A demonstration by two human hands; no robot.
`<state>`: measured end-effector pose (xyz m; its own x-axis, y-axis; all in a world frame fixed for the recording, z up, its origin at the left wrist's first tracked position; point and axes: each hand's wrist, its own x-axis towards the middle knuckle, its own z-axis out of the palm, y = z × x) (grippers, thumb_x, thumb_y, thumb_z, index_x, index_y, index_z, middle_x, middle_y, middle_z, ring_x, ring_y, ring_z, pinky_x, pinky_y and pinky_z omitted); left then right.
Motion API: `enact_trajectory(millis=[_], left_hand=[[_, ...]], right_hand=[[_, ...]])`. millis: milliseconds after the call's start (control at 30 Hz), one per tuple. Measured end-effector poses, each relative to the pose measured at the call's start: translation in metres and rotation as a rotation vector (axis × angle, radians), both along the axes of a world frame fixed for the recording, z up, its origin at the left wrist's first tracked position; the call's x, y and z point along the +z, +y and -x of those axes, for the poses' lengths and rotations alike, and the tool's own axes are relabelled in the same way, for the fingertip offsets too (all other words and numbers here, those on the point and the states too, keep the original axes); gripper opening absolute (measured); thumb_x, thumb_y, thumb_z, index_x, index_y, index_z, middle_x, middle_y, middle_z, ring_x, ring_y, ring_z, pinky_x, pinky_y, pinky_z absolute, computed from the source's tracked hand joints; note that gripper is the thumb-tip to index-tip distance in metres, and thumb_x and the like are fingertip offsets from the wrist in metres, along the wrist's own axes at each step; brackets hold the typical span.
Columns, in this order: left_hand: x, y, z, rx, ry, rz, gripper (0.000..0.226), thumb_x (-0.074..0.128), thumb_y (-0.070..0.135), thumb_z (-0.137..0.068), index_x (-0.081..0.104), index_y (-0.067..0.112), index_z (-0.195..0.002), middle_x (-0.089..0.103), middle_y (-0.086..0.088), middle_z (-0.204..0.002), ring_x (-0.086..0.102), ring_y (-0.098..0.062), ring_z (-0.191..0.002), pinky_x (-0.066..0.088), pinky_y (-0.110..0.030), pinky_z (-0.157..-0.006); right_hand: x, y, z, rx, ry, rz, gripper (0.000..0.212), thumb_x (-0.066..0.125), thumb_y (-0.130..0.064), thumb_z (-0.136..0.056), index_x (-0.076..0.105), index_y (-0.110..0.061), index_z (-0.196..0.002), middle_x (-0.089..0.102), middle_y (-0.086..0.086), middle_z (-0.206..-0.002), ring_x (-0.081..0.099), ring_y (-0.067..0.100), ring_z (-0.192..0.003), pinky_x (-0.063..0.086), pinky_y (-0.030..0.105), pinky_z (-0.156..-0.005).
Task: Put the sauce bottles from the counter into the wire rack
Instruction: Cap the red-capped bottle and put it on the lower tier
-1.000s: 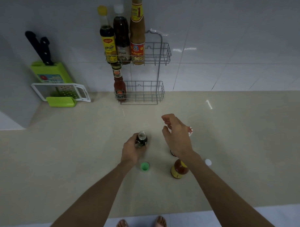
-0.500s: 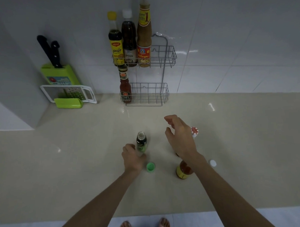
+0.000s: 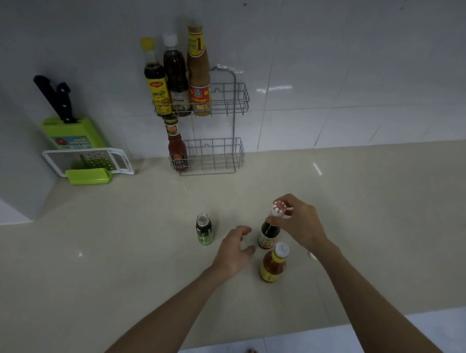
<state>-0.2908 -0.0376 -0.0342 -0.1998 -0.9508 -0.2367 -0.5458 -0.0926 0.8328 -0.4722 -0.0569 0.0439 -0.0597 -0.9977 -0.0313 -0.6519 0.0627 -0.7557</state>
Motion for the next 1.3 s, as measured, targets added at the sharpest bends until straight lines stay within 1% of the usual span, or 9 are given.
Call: enact_trajectory(millis=[100, 367, 467, 633, 800, 867, 1000, 1167, 1300], left_hand=[[0.003, -0.01, 0.008, -0.01, 0.0, -0.009, 0.049, 0.064, 0.022, -0.086, 0.046, 0.019, -0.132, 0.051, -0.003, -0.135, 0.05, -0.019, -0.12, 0.042, -0.026, -0.099], [0.031, -0.03, 0.021, -0.01, 0.081, 0.021, 0.06, 0.068, 0.023, -0.083, 0.041, 0.018, -0.136, 0.047, -0.002, -0.139, 0.047, -0.018, -0.124, 0.043, -0.021, -0.094], [0.055, -0.039, 0.022, -0.02, 0.246, 0.049, 0.049, 0.073, 0.026, -0.079, 0.05, 0.022, -0.122, 0.059, 0.004, -0.114, 0.056, -0.012, -0.093, 0.05, -0.018, -0.067], [0.084, -0.046, 0.02, 0.012, 0.414, 0.141, 0.039, 0.074, 0.032, -0.077, 0.051, 0.02, -0.106, 0.061, -0.013, -0.087, 0.051, -0.017, -0.064, 0.045, -0.038, -0.057], [0.096, -0.041, 0.015, 0.014, 0.46, 0.186, 0.049, 0.073, 0.038, -0.073, 0.051, 0.022, -0.114, 0.061, -0.021, -0.108, 0.057, -0.022, -0.083, 0.052, -0.055, -0.075], [0.096, -0.039, 0.012, 0.01, 0.43, 0.2, 0.048, 0.072, 0.038, -0.074, 0.051, 0.022, -0.114, 0.062, -0.018, -0.109, 0.061, -0.03, -0.087, 0.052, -0.054, -0.078], [0.095, -0.039, 0.006, 0.008, 0.408, 0.185, 0.047, 0.072, 0.037, -0.073, 0.053, 0.027, -0.115, 0.065, -0.007, -0.101, 0.062, -0.03, -0.093, 0.053, -0.048, -0.083], [0.093, -0.041, -0.009, -0.15, 0.452, 0.05, 0.035, 0.071, 0.02, -0.08, 0.055, 0.026, -0.112, 0.062, -0.006, -0.094, 0.061, -0.025, -0.097, 0.047, -0.043, -0.097], [0.091, -0.034, -0.012, -0.225, 0.479, 0.018, 0.027, 0.069, 0.012, -0.083, 0.057, 0.019, -0.106, 0.059, -0.002, -0.09, 0.058, -0.014, -0.09, 0.048, -0.035, -0.092]], right_hand=[[-0.006, -0.004, 0.0, 0.024, 0.045, 0.006, 0.024, 0.079, -0.022, -0.072, 0.062, -0.016, -0.088, 0.065, -0.001, -0.077, 0.058, 0.015, -0.072, 0.042, 0.01, -0.057], [0.021, -0.015, -0.001, 0.099, 0.088, 0.112, 0.022, 0.077, -0.021, -0.074, 0.057, -0.014, -0.074, 0.057, -0.006, -0.063, 0.051, 0.008, -0.059, 0.039, 0.01, -0.054], [0.06, -0.025, -0.006, 0.123, 0.028, 0.174, 0.024, 0.08, -0.023, -0.071, 0.06, -0.009, -0.071, 0.058, 0.0, -0.061, 0.047, 0.007, -0.054, 0.038, 0.014, -0.051], [0.11, -0.035, -0.013, 0.182, 0.005, 0.188, 0.027, 0.08, -0.033, -0.068, 0.066, -0.013, -0.078, 0.069, 0.003, -0.072, 0.066, 0.021, -0.071, 0.057, 0.036, -0.067], [0.138, -0.031, -0.014, 0.279, 0.047, 0.126, 0.053, 0.085, -0.042, -0.064, 0.058, -0.03, -0.108, 0.068, -0.01, -0.09, 0.064, -0.003, -0.074, 0.044, 0.005, -0.06], [0.142, -0.029, -0.016, 0.328, 0.021, 0.102, 0.057, 0.078, -0.05, -0.069, 0.049, -0.034, -0.116, 0.067, -0.006, -0.098, 0.068, 0.004, -0.081, 0.051, 0.011, -0.068], [0.145, -0.028, -0.022, 0.415, -0.044, 0.132, 0.025, 0.059, -0.042, -0.089, 0.054, -0.021, -0.101, 0.067, 0.004, -0.094, 0.07, 0.015, -0.083, 0.06, 0.04, -0.074], [0.157, -0.039, -0.013, 0.631, 0.115, 0.074, 0.024, 0.058, -0.026, -0.094, 0.061, -0.024, -0.118, 0.064, -0.004, -0.112, 0.065, 0.01, -0.096, 0.06, 0.029, -0.074], [0.173, -0.046, -0.01, 0.748, 0.307, 0.076, 0.033, 0.066, -0.027, -0.088, 0.064, -0.028, -0.121, 0.061, -0.015, -0.107, 0.06, 0.005, -0.099, 0.052, 0.019, -0.081]])
